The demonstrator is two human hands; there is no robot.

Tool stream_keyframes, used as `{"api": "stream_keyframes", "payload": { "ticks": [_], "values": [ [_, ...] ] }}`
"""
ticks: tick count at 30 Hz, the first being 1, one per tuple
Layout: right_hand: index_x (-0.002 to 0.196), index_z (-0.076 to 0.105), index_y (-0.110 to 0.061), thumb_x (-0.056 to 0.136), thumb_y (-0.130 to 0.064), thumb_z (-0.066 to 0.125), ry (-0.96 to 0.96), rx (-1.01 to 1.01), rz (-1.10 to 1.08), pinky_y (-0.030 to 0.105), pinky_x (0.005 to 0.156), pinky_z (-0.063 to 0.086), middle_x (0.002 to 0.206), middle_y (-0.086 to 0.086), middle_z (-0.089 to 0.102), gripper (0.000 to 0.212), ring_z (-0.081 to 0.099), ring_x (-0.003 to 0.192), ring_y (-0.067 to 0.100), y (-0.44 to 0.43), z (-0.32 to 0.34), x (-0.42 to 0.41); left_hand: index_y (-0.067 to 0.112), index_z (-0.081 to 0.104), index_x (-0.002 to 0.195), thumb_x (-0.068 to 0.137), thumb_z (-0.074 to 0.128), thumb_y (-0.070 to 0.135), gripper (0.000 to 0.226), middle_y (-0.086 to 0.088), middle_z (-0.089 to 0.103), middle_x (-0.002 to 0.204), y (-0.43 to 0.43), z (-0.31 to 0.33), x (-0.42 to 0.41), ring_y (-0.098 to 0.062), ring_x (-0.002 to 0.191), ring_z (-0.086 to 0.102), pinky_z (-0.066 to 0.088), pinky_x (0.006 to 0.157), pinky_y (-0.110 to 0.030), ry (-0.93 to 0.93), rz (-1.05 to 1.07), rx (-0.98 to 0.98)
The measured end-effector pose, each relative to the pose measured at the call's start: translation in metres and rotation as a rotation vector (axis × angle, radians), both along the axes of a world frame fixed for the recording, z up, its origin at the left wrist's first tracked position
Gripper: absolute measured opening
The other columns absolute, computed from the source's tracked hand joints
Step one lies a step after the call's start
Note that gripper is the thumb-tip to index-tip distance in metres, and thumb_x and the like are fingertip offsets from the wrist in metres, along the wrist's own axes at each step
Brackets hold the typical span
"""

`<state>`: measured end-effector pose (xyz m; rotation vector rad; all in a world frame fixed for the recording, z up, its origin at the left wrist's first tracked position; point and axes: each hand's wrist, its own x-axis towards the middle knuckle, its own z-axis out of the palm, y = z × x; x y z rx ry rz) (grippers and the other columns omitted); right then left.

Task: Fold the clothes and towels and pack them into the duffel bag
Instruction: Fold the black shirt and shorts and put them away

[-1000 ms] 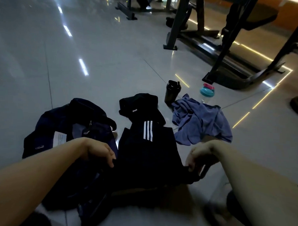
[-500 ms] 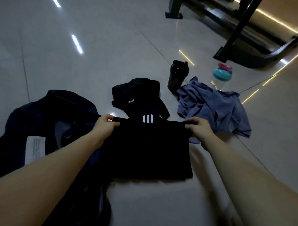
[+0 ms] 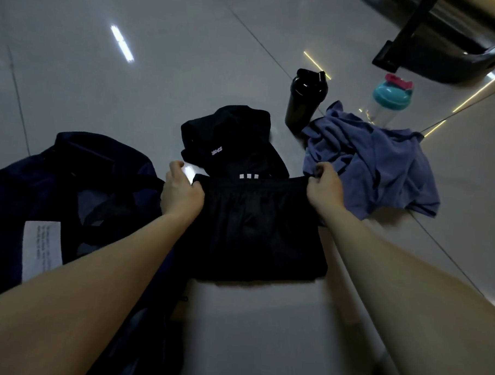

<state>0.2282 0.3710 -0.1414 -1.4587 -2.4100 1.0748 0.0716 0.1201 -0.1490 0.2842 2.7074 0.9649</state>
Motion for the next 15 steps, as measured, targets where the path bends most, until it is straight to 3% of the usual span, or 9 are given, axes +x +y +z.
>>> {"api": "stream_keyframes", "payload": {
  "ticks": [3, 6, 8, 10, 12, 15],
  "values": [
    [0.146, 0.039, -0.01, 0.102, -0.02, 0.047, -0.114, 0.299, 0.119, 0.046, 0.1, 0.042, 0.148, 0.014, 0.041, 0.045, 0.044, 0.129, 0.036, -0.033, -0.003, 0.019, 0.018, 0.037, 0.147, 0.096, 0.056, 0.034, 0.057, -0.01, 0.044, 0.145, -0.009, -0.01, 0.032, -0.031, 0.129, 0.045, 0.041, 0.108, -0.049, 0.292, -0.357, -0.114],
    [0.15, 0.038, -0.012, 0.101, -0.033, 0.05, -0.116, 0.439, 0.467, 0.048, 0.103, 0.043, 0.152, 0.016, 0.041, 0.054, 0.044, 0.131, 0.038, -0.087, -0.029, 0.05, 0.024, 0.028, 0.158, 0.099, 0.045, 0.053, 0.067, -0.008, 0.022, 0.165, -0.019, -0.03, 0.073, -0.027, 0.152, 0.02, 0.017, 0.124, -0.051, 0.408, -0.694, -0.174],
    [0.158, 0.024, -0.021, 0.102, -0.046, 0.038, -0.218, 0.445, 0.613, 0.046, 0.112, 0.036, 0.163, 0.013, 0.026, 0.063, 0.034, 0.142, 0.032, -0.112, -0.05, 0.077, 0.03, 0.013, 0.162, 0.099, 0.03, 0.065, 0.074, -0.007, 0.007, 0.17, -0.029, -0.044, 0.087, -0.026, 0.156, 0.005, 0.008, 0.125, -0.054, 0.397, -0.762, -0.298],
    [0.161, 0.007, -0.028, 0.101, -0.057, 0.019, -0.346, 0.403, 0.672, 0.043, 0.123, 0.019, 0.169, 0.008, 0.007, 0.068, 0.013, 0.154, 0.026, -0.12, -0.065, 0.104, 0.032, -0.003, 0.162, 0.096, 0.016, 0.075, 0.081, -0.007, -0.005, 0.17, -0.043, -0.057, 0.09, -0.026, 0.156, -0.007, 0.001, 0.125, -0.056, 0.301, -0.759, -0.431],
    [0.162, 0.002, -0.028, 0.1, -0.063, 0.009, -0.41, 0.412, 0.719, 0.041, 0.125, 0.004, 0.17, 0.004, -0.004, 0.071, -0.005, 0.156, 0.02, -0.117, -0.071, 0.124, 0.032, -0.012, 0.161, 0.092, 0.006, 0.079, 0.086, -0.007, -0.014, 0.169, -0.054, -0.064, 0.09, -0.026, 0.155, -0.016, -0.004, 0.124, -0.056, 0.222, -0.772, -0.54],
    [0.162, 0.001, -0.027, 0.097, -0.07, 0.005, -0.436, 0.395, 0.772, 0.041, 0.125, -0.002, 0.169, 0.002, -0.01, 0.079, -0.014, 0.155, 0.018, -0.11, -0.066, 0.127, 0.028, -0.017, 0.16, 0.091, 0.004, 0.081, 0.089, -0.009, -0.021, 0.167, -0.055, -0.062, 0.089, -0.028, 0.154, -0.022, -0.007, 0.124, -0.056, 0.185, -0.814, -0.644]
  ]
}}
